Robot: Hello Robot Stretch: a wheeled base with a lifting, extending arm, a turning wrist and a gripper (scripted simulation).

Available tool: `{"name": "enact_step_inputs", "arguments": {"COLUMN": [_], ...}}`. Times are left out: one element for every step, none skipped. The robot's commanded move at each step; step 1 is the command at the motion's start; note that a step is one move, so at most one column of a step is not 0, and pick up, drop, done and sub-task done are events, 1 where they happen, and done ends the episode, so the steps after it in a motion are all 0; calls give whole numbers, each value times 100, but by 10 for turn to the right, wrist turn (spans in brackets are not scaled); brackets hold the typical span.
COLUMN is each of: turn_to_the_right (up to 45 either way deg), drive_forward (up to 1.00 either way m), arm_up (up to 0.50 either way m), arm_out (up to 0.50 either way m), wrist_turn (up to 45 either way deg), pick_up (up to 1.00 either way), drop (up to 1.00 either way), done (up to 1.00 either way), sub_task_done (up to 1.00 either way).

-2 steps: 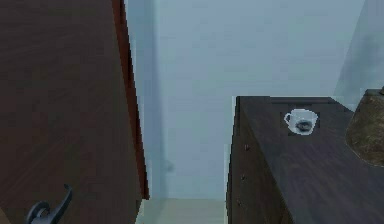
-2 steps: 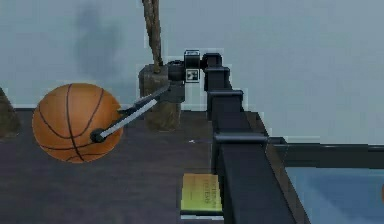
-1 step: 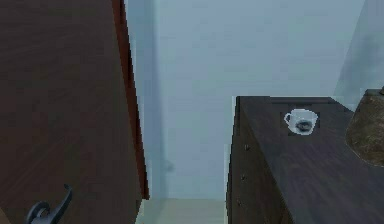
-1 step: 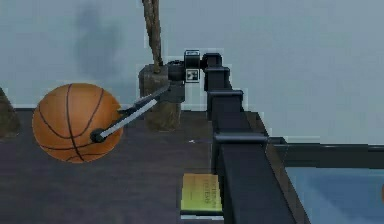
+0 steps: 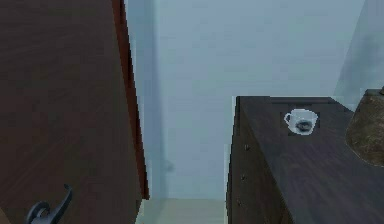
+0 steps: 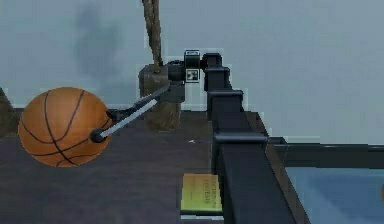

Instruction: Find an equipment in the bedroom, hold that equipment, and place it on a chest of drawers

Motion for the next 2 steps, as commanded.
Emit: {"name": "enact_step_inputs", "arguments": {"turn_to_the_right": [0, 0], "drive_forward": [0, 0], "arm_up": [0, 0], "arm_out": [-10, 0], "wrist_turn": [0, 0], "pick_up": [0, 0], "drop": [0, 0], "done": [0, 100], "sub_task_done": [0, 0]}}
